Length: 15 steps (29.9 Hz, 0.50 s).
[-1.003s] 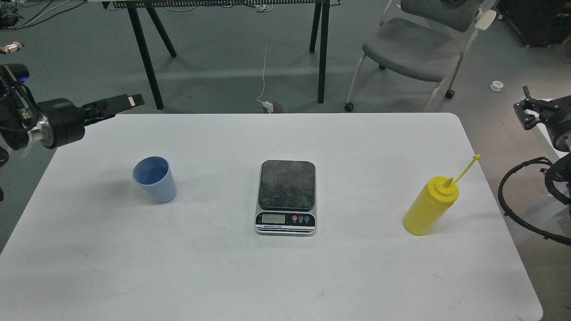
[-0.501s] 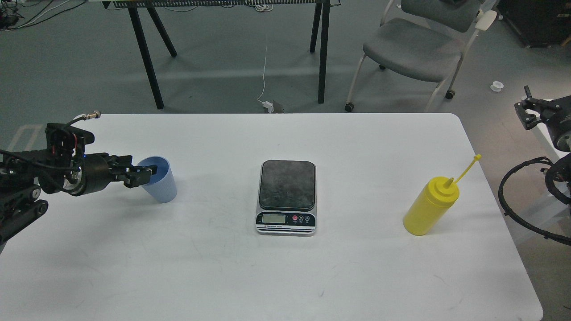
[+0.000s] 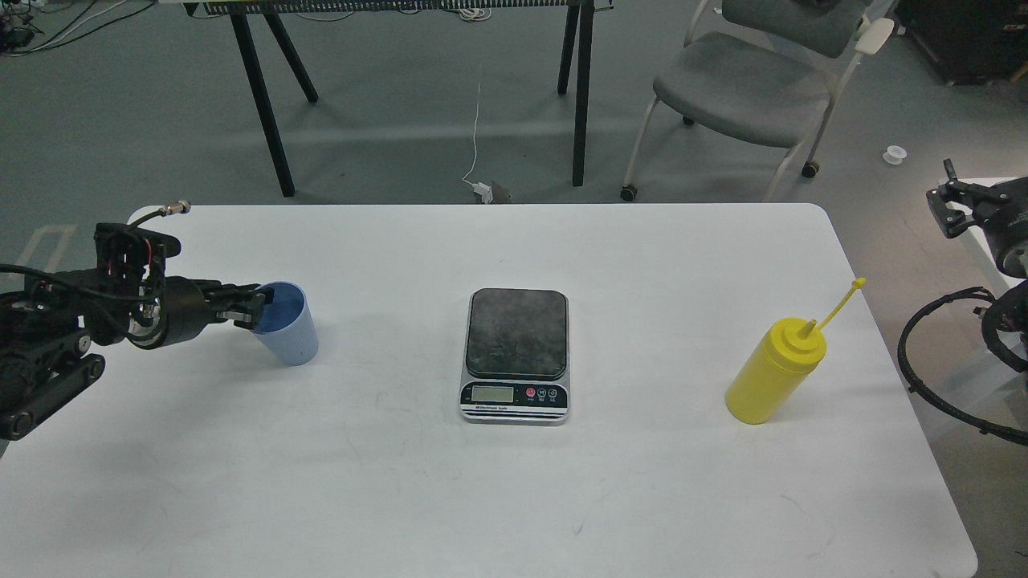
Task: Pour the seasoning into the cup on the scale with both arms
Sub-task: 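Lift the blue cup and carry it over the scale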
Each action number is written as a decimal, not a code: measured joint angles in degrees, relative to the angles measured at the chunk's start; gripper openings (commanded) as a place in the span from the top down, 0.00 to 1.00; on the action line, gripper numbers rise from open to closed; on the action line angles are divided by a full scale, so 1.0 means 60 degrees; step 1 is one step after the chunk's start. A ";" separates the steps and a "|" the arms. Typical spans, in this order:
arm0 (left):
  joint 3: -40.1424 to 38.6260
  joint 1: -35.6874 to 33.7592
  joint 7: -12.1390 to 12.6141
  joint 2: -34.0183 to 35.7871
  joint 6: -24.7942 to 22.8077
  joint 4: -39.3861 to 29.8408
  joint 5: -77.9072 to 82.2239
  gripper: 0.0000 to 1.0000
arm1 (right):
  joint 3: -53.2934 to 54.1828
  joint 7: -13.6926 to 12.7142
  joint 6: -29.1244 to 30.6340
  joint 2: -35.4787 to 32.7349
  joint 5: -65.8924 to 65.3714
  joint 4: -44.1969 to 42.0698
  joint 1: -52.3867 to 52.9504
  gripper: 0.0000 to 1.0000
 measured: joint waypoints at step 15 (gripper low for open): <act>0.0230 -0.3452 0.0468 -0.1901 -0.2465 -0.1904 -0.0584 0.95 | 0.0101 0.0044 0.0003 -0.0434 0.0027 -0.0025 -0.0355 0.00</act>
